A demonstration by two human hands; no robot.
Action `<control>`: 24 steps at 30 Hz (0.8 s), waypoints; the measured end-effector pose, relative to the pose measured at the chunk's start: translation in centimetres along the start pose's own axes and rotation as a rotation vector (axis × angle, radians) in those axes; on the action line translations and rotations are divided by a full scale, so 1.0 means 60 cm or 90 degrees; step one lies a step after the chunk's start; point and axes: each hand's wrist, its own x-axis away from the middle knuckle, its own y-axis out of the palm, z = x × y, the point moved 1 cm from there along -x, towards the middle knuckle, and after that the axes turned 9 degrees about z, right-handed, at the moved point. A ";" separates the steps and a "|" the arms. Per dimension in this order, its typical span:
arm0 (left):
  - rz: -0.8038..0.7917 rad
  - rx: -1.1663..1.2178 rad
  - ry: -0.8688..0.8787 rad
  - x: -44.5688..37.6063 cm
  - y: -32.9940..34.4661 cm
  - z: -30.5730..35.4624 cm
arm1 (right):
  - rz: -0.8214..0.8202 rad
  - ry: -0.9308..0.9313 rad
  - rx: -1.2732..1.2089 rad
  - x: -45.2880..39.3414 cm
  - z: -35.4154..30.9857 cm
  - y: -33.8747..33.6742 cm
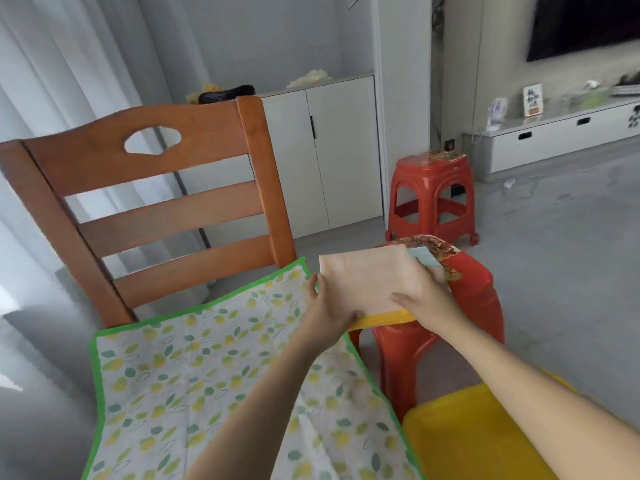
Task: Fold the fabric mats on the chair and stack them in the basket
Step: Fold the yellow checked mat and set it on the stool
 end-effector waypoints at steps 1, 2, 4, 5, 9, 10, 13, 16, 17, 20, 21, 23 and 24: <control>-0.004 0.002 0.003 -0.027 0.017 0.008 | 0.018 -0.006 0.004 -0.023 0.008 -0.008; -0.008 -0.002 0.008 -0.052 0.033 0.016 | 0.030 -0.009 0.011 -0.045 0.018 -0.013; -0.019 -0.010 0.014 -0.100 0.063 0.025 | 0.046 -0.009 0.017 -0.087 0.037 -0.018; -0.026 -0.003 0.011 -0.122 0.077 0.025 | 0.051 -0.005 0.019 -0.107 0.047 -0.018; -0.036 0.016 -0.032 -0.194 0.131 0.000 | 0.017 0.003 0.066 -0.167 0.089 -0.004; -0.037 0.007 -0.043 -0.204 0.143 -0.008 | 0.003 0.014 0.083 -0.175 0.102 0.003; -0.033 -0.051 -0.064 -0.213 0.174 -0.028 | -0.034 0.058 0.155 -0.183 0.137 0.025; -0.041 -0.133 -0.100 -0.207 0.196 -0.049 | -0.064 0.065 0.191 -0.178 0.159 0.041; -0.054 -0.180 -0.107 -0.205 0.201 -0.056 | -0.063 0.059 0.206 -0.177 0.163 0.044; -0.101 -0.247 -0.123 -0.201 0.203 -0.060 | -0.058 0.038 0.311 -0.174 0.170 0.050; -0.104 -0.232 -0.139 -0.200 0.201 -0.057 | -0.060 0.036 0.342 -0.173 0.171 0.051; -0.109 -0.215 -0.156 -0.198 0.197 -0.050 | -0.066 0.034 0.381 -0.169 0.170 0.051; -0.106 -0.206 -0.160 -0.193 0.193 -0.044 | -0.067 0.033 0.394 -0.167 0.167 0.050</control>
